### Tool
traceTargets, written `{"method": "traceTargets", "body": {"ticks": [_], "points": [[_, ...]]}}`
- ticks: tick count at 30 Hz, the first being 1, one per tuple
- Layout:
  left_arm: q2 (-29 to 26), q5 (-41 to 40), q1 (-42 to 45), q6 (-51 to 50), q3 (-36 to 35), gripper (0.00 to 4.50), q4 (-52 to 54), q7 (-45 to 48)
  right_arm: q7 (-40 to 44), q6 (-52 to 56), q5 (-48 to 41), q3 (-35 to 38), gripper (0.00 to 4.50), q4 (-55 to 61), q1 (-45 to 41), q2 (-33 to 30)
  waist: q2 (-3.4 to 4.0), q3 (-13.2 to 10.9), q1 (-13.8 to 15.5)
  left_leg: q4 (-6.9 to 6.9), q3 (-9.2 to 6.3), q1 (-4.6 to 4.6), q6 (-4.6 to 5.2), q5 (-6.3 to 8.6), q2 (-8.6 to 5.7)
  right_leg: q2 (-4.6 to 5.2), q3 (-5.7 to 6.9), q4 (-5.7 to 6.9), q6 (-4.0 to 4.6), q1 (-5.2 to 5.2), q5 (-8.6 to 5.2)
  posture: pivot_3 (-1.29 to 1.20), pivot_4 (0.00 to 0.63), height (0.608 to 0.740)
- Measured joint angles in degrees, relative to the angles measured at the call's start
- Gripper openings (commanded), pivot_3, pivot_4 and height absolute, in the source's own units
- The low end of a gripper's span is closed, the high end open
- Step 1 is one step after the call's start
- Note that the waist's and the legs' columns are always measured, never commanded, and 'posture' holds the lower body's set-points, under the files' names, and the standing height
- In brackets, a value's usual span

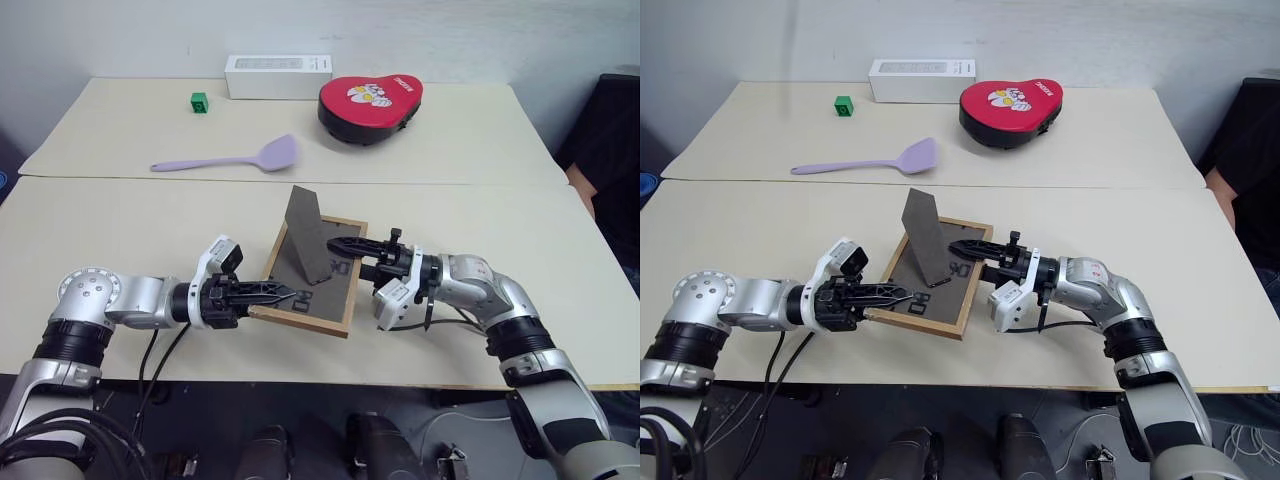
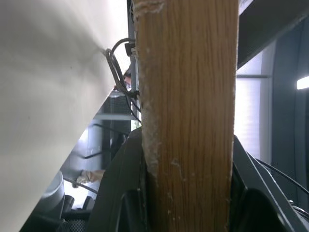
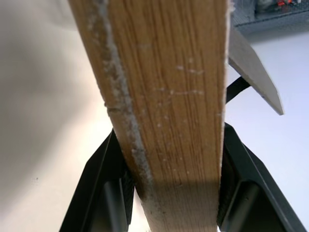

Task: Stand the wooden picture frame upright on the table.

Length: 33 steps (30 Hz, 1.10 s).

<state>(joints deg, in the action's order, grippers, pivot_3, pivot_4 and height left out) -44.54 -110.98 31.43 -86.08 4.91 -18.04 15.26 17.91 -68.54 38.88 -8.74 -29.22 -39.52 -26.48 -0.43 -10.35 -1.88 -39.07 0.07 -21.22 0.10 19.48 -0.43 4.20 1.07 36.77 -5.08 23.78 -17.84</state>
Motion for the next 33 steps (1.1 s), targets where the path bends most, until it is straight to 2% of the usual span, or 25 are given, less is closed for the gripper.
{"method": "traceTargets", "body": {"ticks": [1, 2, 4, 7, 10, 13, 15, 16, 17, 19, 21, 22, 23, 26, 27, 30, 33], "points": [[1.14, -0.01, -1.49, 1.76, -1.59, 1.28, 2.54, -1.83, -0.49, 0.13, 0.52, -0.03, 1.49, -0.09, -0.30, -0.58, 0.00, 0.00, 0.03, 0.00, 0.00, 0.00, 0.00, 0.00, 0.00, 0.00, 0.00, -0.02, 0.00, 0.00, 0.00, 0.00, 0.150, 0.740], [1.91, -0.11, -2.39, 3.05, -2.38, 2.02, 4.19, -2.89, -0.76, 0.20, 0.75, -0.15, 1.49, -0.16, -0.64, -1.08, 0.00, 0.00, 0.04, -0.01, 0.00, 0.00, 0.00, 0.00, 0.01, 0.01, 0.00, -0.01, 0.00, 0.00, 0.00, 0.00, 0.150, 0.740], [2.63, -0.53, -2.46, 5.49, -4.90, 2.58, 7.11, -4.20, -1.99, 0.92, 0.72, -0.90, 1.33, -0.86, -0.71, -1.36, -0.07, 0.01, 0.10, -0.03, -0.01, 0.00, -0.04, -0.02, 0.06, -0.01, 0.03, -0.05, 0.01, -0.03, 0.00, 0.00, 0.150, 0.740], [0.00, -0.70, -2.64, 5.58, -7.23, 3.32, 8.97, -4.16, -3.88, 1.22, 0.10, -1.78, 1.28, -1.16, -0.73, -1.03, -0.05, 0.00, 0.02, 0.01, 0.02, 0.02, -0.05, -0.02, 0.04, -0.02, -0.01, 0.04, 0.04, -0.01, -0.02, 0.00, 0.150, 0.740], [-6.52, -0.71, -6.28, 8.29, -11.38, 4.13, 10.99, -7.19, -5.02, 1.26, -0.88, -2.09, 1.28, -1.22, -0.76, -2.34, -0.04, 0.00, -0.38, 0.10, 0.00, 0.02, -0.05, -0.02, 0.06, -0.03, -0.04, 0.04, 0.08, 0.04, -0.04, 0.00, 0.150, 0.740], [-11.10, 5.32, -10.29, 9.38, -15.49, 4.21, 12.13, -3.13, -5.19, 1.11, -2.71, -2.44, 1.28, -1.24, -0.76, -2.82, -0.04, 0.00, -0.54, 0.12, 0.01, 0.02, -0.06, -0.02, 0.07, -0.05, -0.04, 0.00, 0.11, 0.03, -0.06, 0.00, 0.150, 0.740], [-14.02, 14.43, -14.48, 13.44, -18.75, 4.21, 12.61, 3.88, -4.68, 1.12, -5.65, -3.30, 1.28, -1.23, -0.56, -3.35, -0.02, -0.02, -0.71, 0.18, 0.05, 0.03, -0.07, -0.03, 0.06, -0.09, -0.02, -0.02, 0.14, 0.04, -0.08, 0.00, 0.150, 0.740], [-15.06, 25.83, -19.20, 23.30, -20.02, 4.21, 16.11, 13.46, -2.11, 2.70, -11.64, -4.55, 1.28, -0.62, 0.57, -4.08, -0.01, -0.02, -0.77, 0.27, 0.08, 0.07, -0.08, -0.03, 0.08, -0.09, 0.00, -0.18, 0.18, 0.00, -0.09, 0.00, 0.150, 0.740], [-15.00, 29.89, -20.66, 27.10, -20.05, 4.21, 17.07, 16.91, -0.85, 3.61, -14.41, -4.78, 1.28, -0.47, 1.28, -4.35, 0.00, -0.03, -0.61, 0.27, 0.09, 0.07, -0.08, -0.03, 0.08, -0.09, 0.01, -0.28, 0.18, -0.03, -0.09, 0.00, 0.150, 0.740], [-11.71, 44.44, -24.88, 44.07, -20.32, 4.36, 21.51, 26.85, 9.09, 14.82, -32.62, -6.86, 1.28, 4.38, 5.75, -4.49, 0.00, -0.03, 0.23, 0.26, 0.00, 0.08, -0.07, -0.02, 0.12, -0.07, 0.10, -0.49, 0.18, -0.15, -0.09, 0.00, 0.150, 0.740], [-6.82, 52.86, -25.90, 54.98, -20.46, 4.50, 23.48, 31.65, 19.66, 33.54, -53.75, -7.03, 1.28, 12.96, 10.12, -4.39, 0.02, -0.05, 0.78, 0.10, -0.11, -0.03, 0.01, 0.01, 0.13, 0.04, 0.16, -0.47, 0.17, -0.16, -0.08, 0.00, 0.150, 0.740], [-6.09, 54.35, -26.16, 56.81, -20.42, 4.50, 24.17, 32.49, 21.54, 38.71, -58.36, -6.66, 1.28, 14.85, 10.59, -4.53, 0.02, -0.05, 0.79, 0.09, -0.13, -0.03, 0.03, 0.02, 0.13, 0.07, 0.16, -0.47, 0.16, -0.17, -0.07, 0.00, 0.150, 0.740], [-4.99, 56.99, -26.62, 59.79, -20.39, 4.50, 25.55, 33.82, 24.11, 48.94, -66.06, -5.88, 1.28, 18.33, 11.07, -5.34, 0.03, -0.05, 0.78, 0.07, -0.13, -0.02, 0.10, 0.06, 0.13, 0.12, 0.16, -0.46, 0.15, -0.19, -0.06, 0.00, 0.150, 0.740], [-2.09, 62.93, -27.18, 66.32, -19.98, 4.50, 29.05, 35.77, 26.69, 69.90, -78.68, -1.52, 1.28, 21.55, 10.71, -7.74, 0.05, -0.05, 0.87, 0.14, -0.15, 0.02, 0.19, 0.11, 0.12, 0.20, 0.18, -0.50, 0.15, -0.21, -0.06, 0.00, 0.150, 0.740], [-0.71, 64.69, -27.16, 68.14, -19.67, 4.50, 29.46, 35.85, 26.65, 75.98, -81.28, -0.05, 1.28, 21.53, 10.38, -7.95, 0.06, -0.05, 0.85, 0.19, -0.14, 0.02, 0.20, 0.11, 0.12, 0.21, 0.17, -0.52, 0.15, -0.19, -0.06, 0.00, 0.150, 0.740], [1.08, 68.91, -27.78, 71.28, -18.28, 4.50, 29.96, 37.13, 26.14, 85.60, -82.81, 1.84, 1.28, 18.86, 8.59, -7.09, 0.06, -0.05, 0.46, 0.32, -0.07, 0.00, 0.20, 0.11, 0.11, 0.20, 0.15, -0.57, 0.15, -0.12, -0.06, 0.00, 0.150, 0.740], [2.85, 71.02, -28.81, 72.18, -17.18, 4.50, 30.90, 37.87, 26.89, 88.87, -80.02, 2.45, 1.28, 13.08, 6.53, -5.71, 0.06, -0.05, 0.11, 0.48, 0.03, 0.01, 0.20, 0.11, 0.11, 0.19, 0.10, -0.64, 0.14, -0.07, -0.06, 0.00, 0.150, 0.740]]}}
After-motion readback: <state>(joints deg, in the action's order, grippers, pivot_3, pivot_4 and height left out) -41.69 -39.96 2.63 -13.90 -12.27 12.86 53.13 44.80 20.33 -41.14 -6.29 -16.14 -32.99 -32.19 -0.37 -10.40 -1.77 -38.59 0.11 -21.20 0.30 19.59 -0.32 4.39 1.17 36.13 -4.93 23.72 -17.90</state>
